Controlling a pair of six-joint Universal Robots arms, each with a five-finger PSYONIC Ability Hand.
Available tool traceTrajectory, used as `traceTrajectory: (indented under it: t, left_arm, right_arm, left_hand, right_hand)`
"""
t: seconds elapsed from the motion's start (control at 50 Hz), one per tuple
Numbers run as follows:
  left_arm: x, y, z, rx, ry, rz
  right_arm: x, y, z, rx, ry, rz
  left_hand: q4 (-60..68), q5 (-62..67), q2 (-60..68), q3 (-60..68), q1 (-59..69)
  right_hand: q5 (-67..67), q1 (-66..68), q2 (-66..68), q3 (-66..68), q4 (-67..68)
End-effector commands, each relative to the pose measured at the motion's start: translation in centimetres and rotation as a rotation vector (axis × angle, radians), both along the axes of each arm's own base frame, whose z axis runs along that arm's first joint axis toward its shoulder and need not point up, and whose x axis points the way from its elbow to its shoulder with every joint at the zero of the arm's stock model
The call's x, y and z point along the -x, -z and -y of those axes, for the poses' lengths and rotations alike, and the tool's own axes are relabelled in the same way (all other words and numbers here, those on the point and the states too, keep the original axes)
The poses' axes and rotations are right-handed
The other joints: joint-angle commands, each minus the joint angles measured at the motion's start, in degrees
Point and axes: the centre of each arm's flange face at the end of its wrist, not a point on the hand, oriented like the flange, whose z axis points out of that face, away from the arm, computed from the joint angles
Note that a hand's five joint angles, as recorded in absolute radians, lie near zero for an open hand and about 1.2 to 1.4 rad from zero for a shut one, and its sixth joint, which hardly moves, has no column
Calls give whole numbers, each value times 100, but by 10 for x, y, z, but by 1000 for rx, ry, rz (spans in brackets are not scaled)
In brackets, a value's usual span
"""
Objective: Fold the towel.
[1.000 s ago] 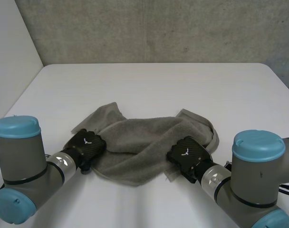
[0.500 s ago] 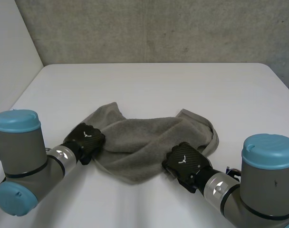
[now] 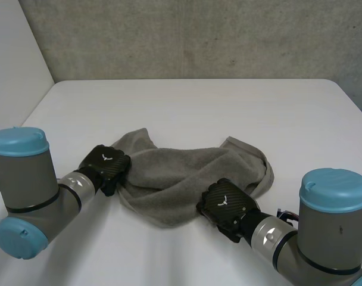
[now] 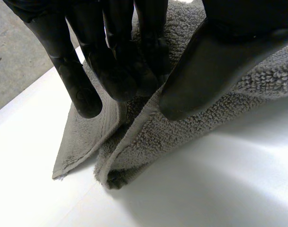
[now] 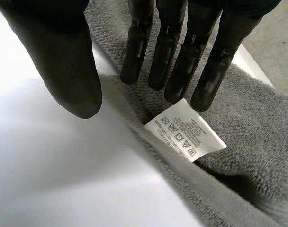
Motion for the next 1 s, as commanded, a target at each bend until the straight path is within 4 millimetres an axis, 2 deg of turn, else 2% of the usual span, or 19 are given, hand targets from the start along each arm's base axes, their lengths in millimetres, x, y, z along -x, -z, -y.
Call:
traceTrajectory:
  t: [0.02, 0.2, 0.66, 0.82, 0.88, 0.92, 0.94, 0.96, 0.98, 1.0]
  left_arm:
    - [0, 0, -1, 0, 0, 0]
    - [-1, -4, -2, -3, 0, 0]
    - [-6, -5, 3, -2, -23, -3]
    - [-6, -5, 2, -5, -22, -3]
    - [-6, -4, 1, -5, -21, -1]
    - [-6, -4, 1, -5, -19, -1]
    - [-6, -4, 1, -5, -19, -1]
    - [-6, -5, 1, -5, -21, -1]
    - [-6, -5, 1, -5, -21, -1]
    - [-7, -5, 1, -5, -22, 0]
  right_arm:
    - [-3, 3, 2, 7, -5, 7]
    - [-6, 15, 7, -14, -7, -9]
    - [-11, 17, 17, 45, 7, 23]
    - [-12, 24, 18, 29, 7, 13]
    - [-12, 26, 18, 25, 7, 11]
    - [-13, 25, 20, 28, 9, 13]
    - [-13, 25, 20, 28, 9, 13]
    - [-13, 23, 21, 33, 13, 18]
    - [-13, 23, 21, 33, 13, 18]
    - [-13, 19, 24, 36, 27, 31]
  left_hand:
    - [42, 169, 61, 64, 300]
    - [42, 169, 61, 64, 300]
    - [42, 169, 61, 64, 300]
    - [42, 169, 61, 64, 300]
    - [42, 169, 61, 64, 300]
    - [42, 169, 61, 64, 300]
    - [42, 169, 61, 64, 300]
    - [42, 169, 61, 64, 300]
    - [42, 169, 61, 64, 300]
    - [42, 169, 61, 64, 300]
  right_hand:
    - [-105, -121, -178, -128, -180]
    - [-105, -121, -178, -128, -180]
    - [148, 131, 74, 124, 73]
    - [215, 199, 141, 192, 140]
    - [534, 518, 461, 511, 460]
    - [1487, 1471, 1413, 1464, 1412]
    - [1493, 1477, 1420, 1470, 1418]
    - [2626, 2609, 2552, 2602, 2551]
    - [2637, 2621, 2563, 2614, 2562]
    - [3564, 3547, 3490, 3541, 3489]
